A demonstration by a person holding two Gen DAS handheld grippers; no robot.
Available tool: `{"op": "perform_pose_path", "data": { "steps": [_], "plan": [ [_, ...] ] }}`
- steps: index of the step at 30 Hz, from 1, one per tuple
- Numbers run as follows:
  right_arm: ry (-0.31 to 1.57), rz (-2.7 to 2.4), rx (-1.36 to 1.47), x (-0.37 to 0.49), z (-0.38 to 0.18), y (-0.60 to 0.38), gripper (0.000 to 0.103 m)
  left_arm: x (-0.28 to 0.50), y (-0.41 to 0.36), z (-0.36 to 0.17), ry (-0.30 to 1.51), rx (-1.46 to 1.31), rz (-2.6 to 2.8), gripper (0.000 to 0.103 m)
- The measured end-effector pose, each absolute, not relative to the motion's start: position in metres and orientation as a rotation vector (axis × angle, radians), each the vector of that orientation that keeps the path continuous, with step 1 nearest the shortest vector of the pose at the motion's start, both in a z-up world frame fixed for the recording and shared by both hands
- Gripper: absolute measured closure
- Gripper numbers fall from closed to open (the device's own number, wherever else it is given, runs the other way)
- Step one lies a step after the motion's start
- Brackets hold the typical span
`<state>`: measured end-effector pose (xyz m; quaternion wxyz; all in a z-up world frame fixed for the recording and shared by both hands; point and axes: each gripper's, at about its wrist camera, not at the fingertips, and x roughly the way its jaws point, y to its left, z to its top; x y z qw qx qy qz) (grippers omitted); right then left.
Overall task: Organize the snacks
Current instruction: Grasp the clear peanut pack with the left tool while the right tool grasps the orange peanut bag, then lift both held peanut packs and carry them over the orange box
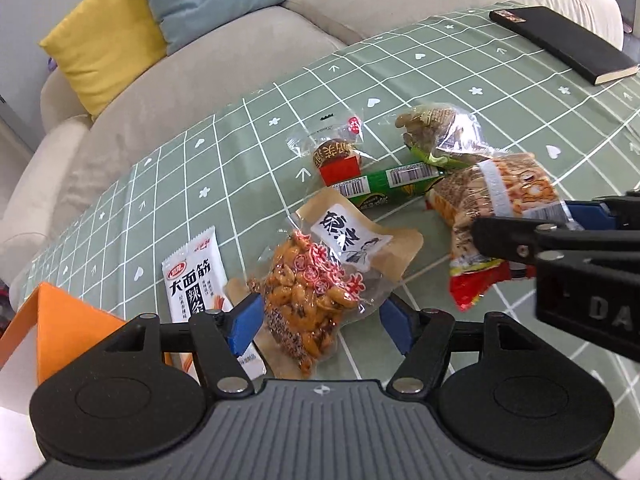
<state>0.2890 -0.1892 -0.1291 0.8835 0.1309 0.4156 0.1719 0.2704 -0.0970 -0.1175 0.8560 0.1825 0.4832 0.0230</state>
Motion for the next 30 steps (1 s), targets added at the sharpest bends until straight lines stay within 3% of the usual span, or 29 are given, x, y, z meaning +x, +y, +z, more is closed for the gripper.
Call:
{"op": "perform_pose_path", "data": {
  "steps": [4, 6, 9, 10, 14, 30],
  "plan": [
    [0.867, 0.349, 0.264, 0.288, -0.128, -0.188, 0.071, 0.271, -0.098, -0.125, 0.974, 0.407, 0.066, 0.026],
    [0.871, 0.346, 0.251, 0.288, -0.128, -0.187, 0.073, 0.270, -0.097, -0.126, 0.951, 0.410, 0.063, 0.032],
    [0.867, 0.343, 0.231, 0.287, -0.128, -0.185, 0.073, 0.267, -0.098, -0.127, 0.922, 0.432, 0.063, 0.052],
    [0.866, 0.342, 0.227, 0.286, -0.127, -0.185, 0.073, 0.264, -0.099, -0.127, 0.909, 0.450, 0.077, 0.062],
    [0.867, 0.341, 0.216, 0.285, -0.127, -0.184, 0.073, 0.258, -0.092, -0.122, 0.873, 0.430, 0.098, 0.077],
    [0.816, 0.353, 0.128, 0.265, -0.111, -0.180, 0.075, 0.209, -0.072, -0.071, 0.795, 0.136, 0.053, 0.080]
  ]
}}
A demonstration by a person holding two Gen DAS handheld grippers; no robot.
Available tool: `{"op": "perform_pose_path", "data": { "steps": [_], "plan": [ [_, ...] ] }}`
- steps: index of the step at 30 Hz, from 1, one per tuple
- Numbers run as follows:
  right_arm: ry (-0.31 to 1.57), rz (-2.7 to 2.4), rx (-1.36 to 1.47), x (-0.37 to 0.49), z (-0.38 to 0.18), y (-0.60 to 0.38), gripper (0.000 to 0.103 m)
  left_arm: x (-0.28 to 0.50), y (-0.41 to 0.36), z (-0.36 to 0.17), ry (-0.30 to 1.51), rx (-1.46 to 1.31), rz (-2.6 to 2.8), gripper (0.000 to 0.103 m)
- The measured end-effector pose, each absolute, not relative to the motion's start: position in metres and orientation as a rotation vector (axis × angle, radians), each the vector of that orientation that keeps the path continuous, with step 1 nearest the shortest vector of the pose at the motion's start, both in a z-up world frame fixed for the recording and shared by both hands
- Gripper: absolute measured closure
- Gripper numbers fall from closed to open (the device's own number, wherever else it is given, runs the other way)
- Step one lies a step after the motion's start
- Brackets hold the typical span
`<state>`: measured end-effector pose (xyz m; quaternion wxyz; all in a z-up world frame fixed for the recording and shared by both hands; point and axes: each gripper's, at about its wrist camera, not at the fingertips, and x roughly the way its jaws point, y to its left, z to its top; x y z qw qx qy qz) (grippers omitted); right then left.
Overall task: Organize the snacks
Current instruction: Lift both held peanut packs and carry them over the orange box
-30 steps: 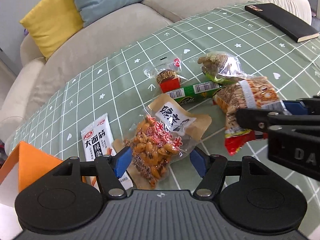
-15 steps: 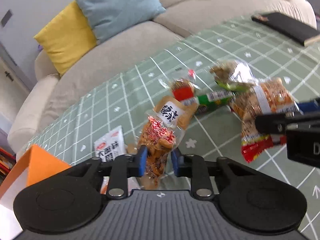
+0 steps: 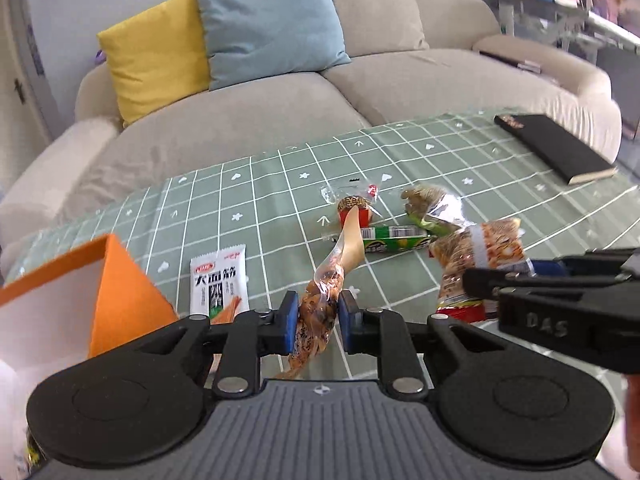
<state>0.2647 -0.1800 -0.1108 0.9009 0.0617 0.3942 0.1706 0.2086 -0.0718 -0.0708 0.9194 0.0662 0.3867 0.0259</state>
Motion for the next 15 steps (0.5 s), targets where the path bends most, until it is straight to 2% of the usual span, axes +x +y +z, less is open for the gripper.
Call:
{"op": "perform_pose_path", "data": {
  "steps": [5, 15],
  "plan": [
    [0.825, 0.360, 0.108, 0.251, -0.106, -0.180, 0.075, 0.189, -0.063, -0.058, 0.816, 0.037, 0.006, 0.081],
    [0.828, 0.347, 0.125, 0.218, -0.083, -0.187, 0.075, 0.153, -0.067, -0.028, 0.781, 0.033, -0.036, 0.081]
  ]
}}
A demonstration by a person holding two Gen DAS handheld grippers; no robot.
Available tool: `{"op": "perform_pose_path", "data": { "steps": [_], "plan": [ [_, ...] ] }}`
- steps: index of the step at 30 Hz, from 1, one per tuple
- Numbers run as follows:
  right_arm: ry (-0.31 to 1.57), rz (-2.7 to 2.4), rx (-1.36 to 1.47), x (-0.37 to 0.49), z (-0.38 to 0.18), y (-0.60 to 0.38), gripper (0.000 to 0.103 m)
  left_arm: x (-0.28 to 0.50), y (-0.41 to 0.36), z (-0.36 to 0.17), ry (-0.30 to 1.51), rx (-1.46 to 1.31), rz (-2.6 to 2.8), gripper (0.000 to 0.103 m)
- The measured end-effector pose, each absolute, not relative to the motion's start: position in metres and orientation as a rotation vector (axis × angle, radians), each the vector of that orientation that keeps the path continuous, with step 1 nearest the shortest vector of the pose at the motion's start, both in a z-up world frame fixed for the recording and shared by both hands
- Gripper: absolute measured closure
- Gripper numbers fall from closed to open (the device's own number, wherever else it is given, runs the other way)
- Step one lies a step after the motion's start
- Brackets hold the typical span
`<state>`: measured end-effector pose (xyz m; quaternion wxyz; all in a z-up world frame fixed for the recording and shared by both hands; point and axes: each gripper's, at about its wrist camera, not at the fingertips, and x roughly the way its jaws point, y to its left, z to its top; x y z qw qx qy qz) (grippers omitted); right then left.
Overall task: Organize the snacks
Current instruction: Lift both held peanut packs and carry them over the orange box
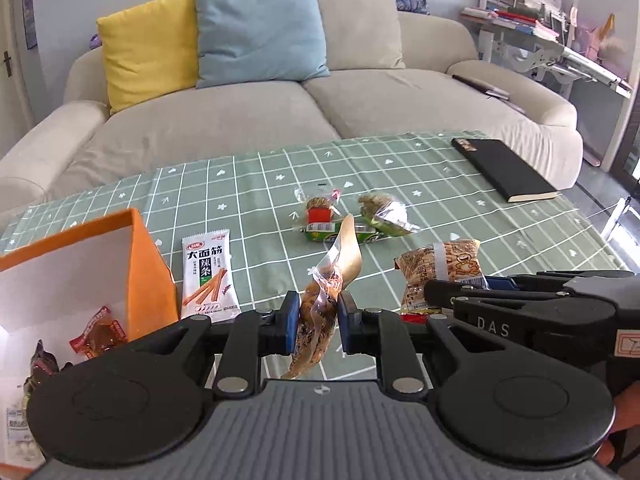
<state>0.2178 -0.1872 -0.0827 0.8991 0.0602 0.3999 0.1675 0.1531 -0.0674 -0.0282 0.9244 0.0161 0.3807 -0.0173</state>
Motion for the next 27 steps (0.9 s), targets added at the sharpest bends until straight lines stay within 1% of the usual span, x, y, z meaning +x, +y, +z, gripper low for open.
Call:
{"op": "perform_pose_path", "data": {
  "steps": [8, 15, 18, 27],
  "plan": [
    [0.753, 0.359, 0.109, 0.191, -0.044, -0.177, 0.075, 0.128, -0.059, 0.009, 0.666, 0.007, -0.047, 0.082],
    [0.654, 0.449, 0.070, 0.171, -0.008, -0.143, 0.075, 0.114, -0.025, 0.030, 0.604, -0.059, 0.013, 0.082],
    [0.622, 0.485, 0.038, 0.165, 0.003, -0.122, 0.075, 0.109, -0.004, 0.034, 0.583, -0.098, 0.053, 0.082],
    [0.604, 0.608, -0.045, 0.154, 0.018, -0.056, 0.075, 0.095, 0.061, 0.035, 0.551, -0.215, 0.152, 0.082]
  ]
}}
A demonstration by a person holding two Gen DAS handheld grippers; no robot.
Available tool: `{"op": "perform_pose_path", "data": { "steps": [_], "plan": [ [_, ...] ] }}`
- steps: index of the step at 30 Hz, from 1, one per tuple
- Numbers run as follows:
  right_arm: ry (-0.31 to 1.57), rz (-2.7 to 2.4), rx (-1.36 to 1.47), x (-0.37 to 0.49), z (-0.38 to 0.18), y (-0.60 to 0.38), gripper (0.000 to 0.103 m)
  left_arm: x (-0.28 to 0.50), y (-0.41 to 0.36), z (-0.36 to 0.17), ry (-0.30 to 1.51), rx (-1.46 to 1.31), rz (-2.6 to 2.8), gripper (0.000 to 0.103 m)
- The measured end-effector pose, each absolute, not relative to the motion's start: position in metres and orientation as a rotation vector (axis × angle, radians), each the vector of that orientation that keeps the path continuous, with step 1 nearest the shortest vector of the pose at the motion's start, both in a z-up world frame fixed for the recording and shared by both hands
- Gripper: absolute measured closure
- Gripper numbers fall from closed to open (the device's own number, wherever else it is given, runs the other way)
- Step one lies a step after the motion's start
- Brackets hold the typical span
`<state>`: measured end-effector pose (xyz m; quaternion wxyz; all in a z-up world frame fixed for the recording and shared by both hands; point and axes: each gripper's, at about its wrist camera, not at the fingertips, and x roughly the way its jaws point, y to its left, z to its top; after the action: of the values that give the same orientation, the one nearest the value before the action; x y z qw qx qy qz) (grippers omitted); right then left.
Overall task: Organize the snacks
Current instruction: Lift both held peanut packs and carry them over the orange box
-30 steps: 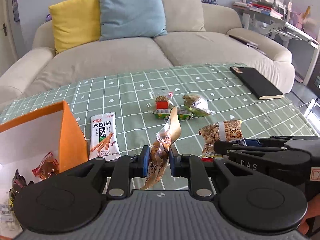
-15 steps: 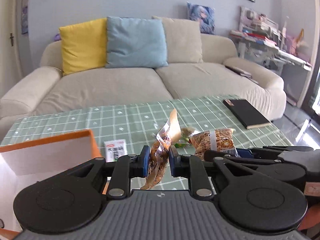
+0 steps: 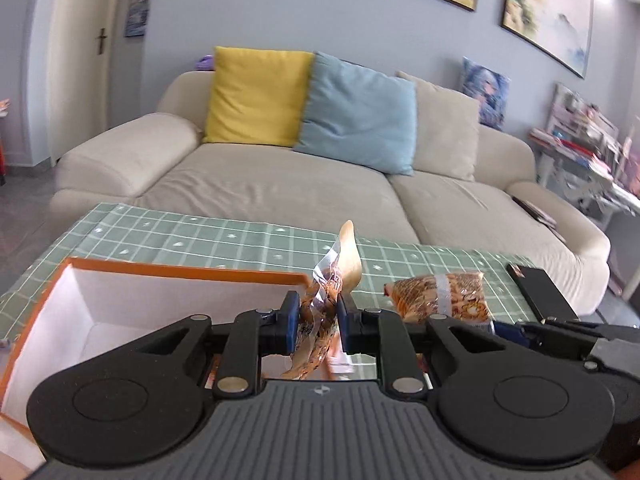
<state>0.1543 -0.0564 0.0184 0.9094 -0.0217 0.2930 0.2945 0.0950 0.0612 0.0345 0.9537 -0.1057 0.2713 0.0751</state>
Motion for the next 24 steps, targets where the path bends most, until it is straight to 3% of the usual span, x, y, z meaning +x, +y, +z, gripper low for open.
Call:
{"op": "perform_pose_path", "data": {
  "steps": [24],
  "plan": [
    [0.714, 0.718, -0.505, 0.176, -0.042, 0.089, 0.076, 0.111, 0.156, -0.040, 0.707, -0.402, 0.243, 0.082]
  ]
}}
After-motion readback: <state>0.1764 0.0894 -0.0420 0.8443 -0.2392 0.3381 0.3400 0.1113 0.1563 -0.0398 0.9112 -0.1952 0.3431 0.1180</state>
